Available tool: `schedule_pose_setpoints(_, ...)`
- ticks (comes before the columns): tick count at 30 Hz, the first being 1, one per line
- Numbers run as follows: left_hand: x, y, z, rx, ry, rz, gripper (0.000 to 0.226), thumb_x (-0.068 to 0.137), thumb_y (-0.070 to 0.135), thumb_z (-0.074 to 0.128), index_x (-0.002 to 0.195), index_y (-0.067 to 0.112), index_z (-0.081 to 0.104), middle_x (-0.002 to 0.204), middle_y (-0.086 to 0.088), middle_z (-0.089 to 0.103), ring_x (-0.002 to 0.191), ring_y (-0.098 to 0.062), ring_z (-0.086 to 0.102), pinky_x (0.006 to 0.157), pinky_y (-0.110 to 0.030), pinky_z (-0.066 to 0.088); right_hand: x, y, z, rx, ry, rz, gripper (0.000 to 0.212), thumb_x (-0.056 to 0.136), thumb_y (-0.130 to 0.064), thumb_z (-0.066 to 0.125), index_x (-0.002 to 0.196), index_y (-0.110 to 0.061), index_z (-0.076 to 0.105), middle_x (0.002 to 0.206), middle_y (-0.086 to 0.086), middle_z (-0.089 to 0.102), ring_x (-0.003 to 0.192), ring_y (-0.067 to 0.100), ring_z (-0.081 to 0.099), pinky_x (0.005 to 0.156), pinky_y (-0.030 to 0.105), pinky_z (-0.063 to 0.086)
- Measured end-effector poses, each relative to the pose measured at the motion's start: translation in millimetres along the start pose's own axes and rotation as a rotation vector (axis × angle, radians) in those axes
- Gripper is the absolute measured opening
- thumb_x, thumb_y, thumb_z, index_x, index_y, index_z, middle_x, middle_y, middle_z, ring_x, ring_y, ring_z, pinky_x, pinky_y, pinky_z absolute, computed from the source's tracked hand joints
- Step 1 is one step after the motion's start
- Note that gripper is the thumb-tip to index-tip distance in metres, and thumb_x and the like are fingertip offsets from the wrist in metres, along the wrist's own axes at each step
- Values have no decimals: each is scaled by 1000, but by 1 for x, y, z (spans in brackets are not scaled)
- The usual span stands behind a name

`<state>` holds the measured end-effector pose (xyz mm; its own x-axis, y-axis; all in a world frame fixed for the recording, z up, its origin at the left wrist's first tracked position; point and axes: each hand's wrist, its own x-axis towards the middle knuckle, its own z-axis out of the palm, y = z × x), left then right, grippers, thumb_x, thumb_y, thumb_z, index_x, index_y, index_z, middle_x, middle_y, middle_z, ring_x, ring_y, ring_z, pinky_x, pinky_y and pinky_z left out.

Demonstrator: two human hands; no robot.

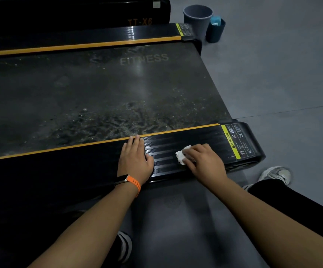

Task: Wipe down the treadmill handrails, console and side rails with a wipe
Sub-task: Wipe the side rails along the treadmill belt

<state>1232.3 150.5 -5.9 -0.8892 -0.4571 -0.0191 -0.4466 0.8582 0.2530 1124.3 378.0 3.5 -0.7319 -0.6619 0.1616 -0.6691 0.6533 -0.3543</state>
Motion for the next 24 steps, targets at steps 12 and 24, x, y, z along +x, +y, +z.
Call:
schedule_pose_setpoints(12,-15,37,-36,-5,-194,35,66,102,40,40,161,14,26,171,-4,17,158,-22,10,128,-41,14,4,-16,-48,-74,-51,138,10,98,-32,66,96,-24,71,87,-3,63,89,25,56,65,40,48)
schedule_pose_setpoints(24,9,84,-104,-87,-179,103,64,105,46,42,160,16,31,167,-1,28,156,-19,20,127,-35,18,26,-3,-127,225,-46,338,18,95,-50,66,88,-35,72,87,-15,68,84,6,64,61,24,42)
